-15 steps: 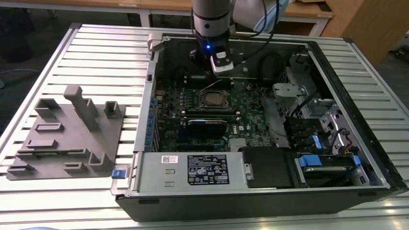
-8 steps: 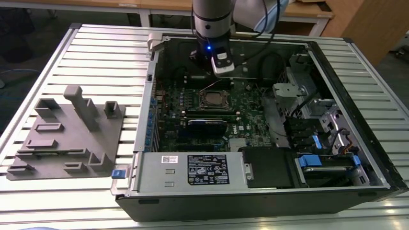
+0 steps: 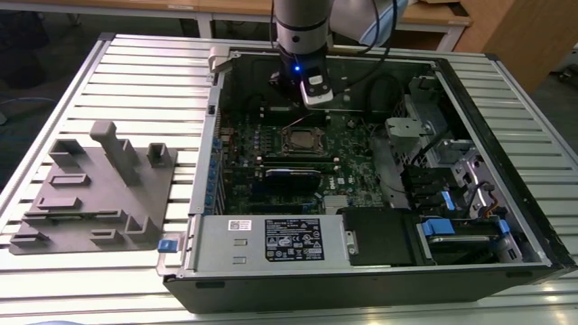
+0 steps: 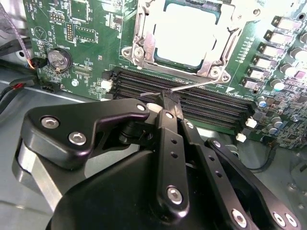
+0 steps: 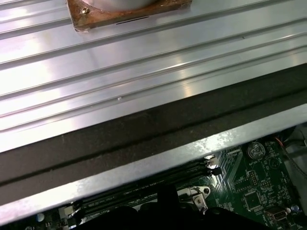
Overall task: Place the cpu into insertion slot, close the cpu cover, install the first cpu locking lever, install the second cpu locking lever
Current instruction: 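Install the first cpu locking lever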
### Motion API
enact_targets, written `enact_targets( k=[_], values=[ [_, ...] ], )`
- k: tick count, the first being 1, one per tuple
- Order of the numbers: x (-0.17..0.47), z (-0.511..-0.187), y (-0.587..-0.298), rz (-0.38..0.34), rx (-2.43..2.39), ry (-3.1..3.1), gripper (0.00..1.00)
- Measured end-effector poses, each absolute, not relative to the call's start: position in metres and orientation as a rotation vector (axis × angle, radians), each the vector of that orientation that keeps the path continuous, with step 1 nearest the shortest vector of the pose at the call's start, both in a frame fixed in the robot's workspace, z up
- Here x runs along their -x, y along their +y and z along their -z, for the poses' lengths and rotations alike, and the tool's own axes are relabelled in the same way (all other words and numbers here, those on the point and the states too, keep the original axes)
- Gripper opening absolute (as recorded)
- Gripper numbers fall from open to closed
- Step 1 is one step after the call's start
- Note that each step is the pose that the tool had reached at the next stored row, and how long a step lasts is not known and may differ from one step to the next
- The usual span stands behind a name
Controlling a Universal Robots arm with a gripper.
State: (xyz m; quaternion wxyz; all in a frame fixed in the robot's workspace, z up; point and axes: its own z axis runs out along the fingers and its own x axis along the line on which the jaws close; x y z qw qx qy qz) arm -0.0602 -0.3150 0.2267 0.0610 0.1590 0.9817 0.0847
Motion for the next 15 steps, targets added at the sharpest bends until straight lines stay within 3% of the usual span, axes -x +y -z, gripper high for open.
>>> enact_targets(
  k=[15],
  values=[
    [0.0593, -0.2207, -0.315, -0.245, -0.524, 2.96, 0.11]
  ],
)
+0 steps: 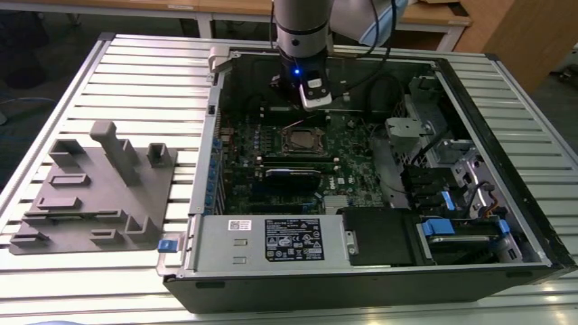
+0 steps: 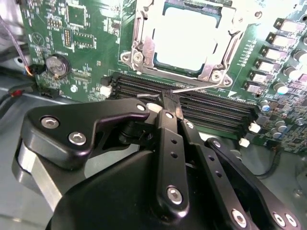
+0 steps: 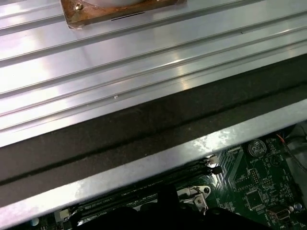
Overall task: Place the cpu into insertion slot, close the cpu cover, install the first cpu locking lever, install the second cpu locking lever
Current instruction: 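Install the first cpu locking lever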
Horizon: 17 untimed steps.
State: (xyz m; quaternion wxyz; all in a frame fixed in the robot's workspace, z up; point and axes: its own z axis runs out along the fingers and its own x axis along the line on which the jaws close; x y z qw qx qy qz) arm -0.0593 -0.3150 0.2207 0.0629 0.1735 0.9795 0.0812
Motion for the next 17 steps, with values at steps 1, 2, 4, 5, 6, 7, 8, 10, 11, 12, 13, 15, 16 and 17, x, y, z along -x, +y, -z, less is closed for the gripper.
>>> enact_targets(
  k=[1, 2, 4, 5, 6, 7, 8, 10, 11, 12, 13, 15, 16, 17],
  values=[
    [0.0592, -0.2202, -0.315, -0.244, -0.54, 2.956, 0.11],
    [0.0591, -0.2197, -0.315, -0.243, -0.555, 2.953, 0.11],
    [0.0589, -0.2186, -0.315, -0.241, -0.587, 2.945, 0.11],
    [0.0588, -0.2182, -0.315, -0.24, -0.601, 2.941, 0.11],
    [0.0587, -0.2178, -0.315, -0.239, -0.612, 2.938, 0.11],
    [0.0586, -0.2174, -0.3149, -0.238, -0.623, 2.936, 0.11],
    [0.0584, -0.217, -0.3148, -0.236, -0.635, 2.932, 0.11],
    [0.058, -0.2162, -0.3145, -0.233, -0.657, 2.926, 0.11],
    [0.0579, -0.2159, -0.3142, -0.232, -0.666, 2.924, 0.11],
    [0.0578, -0.2155, -0.3138, -0.231, -0.674, 2.921, 0.11],
    [0.0577, -0.2151, -0.3133, -0.231, -0.682, 2.919, 0.11],
    [0.0574, -0.2146, -0.3125, -0.229, -0.693, 2.916, 0.11],
    [0.0571, -0.2143, -0.3122, -0.228, -0.699, 2.914, 0.11],
    [0.0567, -0.2139, -0.3119, -0.227, -0.707, 2.912, 0.11]
  ],
)
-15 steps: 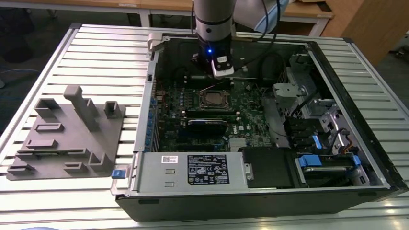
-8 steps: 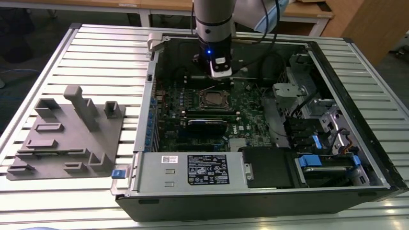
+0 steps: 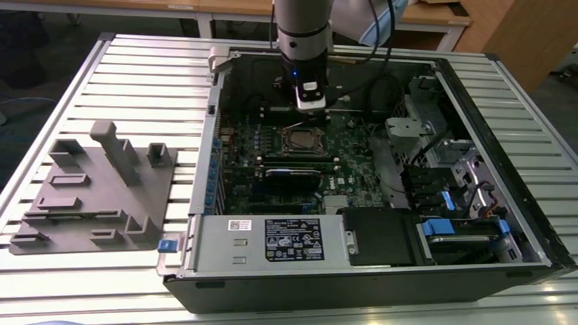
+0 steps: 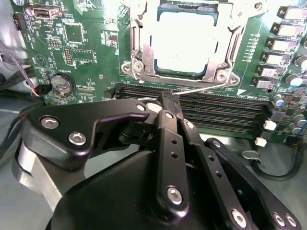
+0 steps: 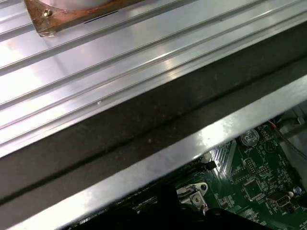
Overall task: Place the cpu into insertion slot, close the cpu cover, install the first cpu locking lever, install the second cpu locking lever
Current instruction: 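Install the first cpu locking lever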
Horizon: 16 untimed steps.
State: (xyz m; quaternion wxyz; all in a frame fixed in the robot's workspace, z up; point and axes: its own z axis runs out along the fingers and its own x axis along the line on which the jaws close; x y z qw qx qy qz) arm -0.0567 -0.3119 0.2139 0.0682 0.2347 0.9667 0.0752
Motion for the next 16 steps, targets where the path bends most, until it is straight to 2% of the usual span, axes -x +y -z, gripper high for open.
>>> enact_targets(
  k=[16],
  values=[
    [0.0555, -0.21, -0.3046, -0.205, -0.791, 2.885, 0.11]
  ],
)
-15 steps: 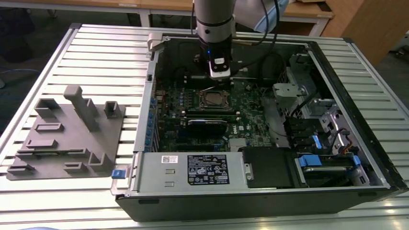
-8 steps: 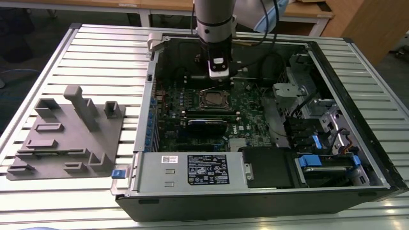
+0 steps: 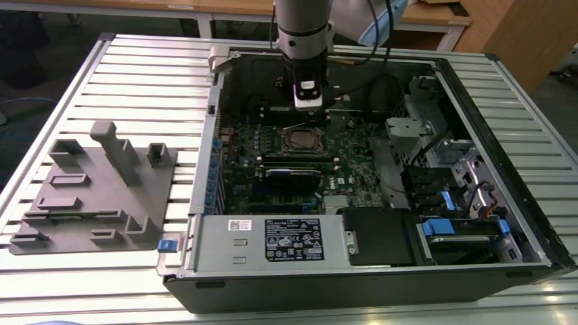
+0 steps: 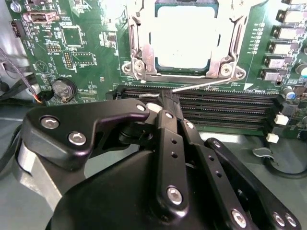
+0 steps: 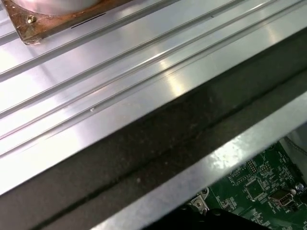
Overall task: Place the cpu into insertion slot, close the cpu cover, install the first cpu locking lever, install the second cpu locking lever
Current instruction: 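Install the first cpu locking lever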
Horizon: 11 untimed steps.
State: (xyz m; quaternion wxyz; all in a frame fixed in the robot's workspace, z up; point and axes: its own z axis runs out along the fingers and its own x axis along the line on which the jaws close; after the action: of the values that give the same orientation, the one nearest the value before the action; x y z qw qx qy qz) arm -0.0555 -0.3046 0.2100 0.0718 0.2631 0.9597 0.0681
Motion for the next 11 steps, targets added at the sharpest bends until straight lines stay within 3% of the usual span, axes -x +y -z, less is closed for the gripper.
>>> enact_targets(
  k=[11],
  values=[
    [0.0555, -0.2051, -0.3054, -0.179, -0.795, 2.88, 0.11]
  ],
)
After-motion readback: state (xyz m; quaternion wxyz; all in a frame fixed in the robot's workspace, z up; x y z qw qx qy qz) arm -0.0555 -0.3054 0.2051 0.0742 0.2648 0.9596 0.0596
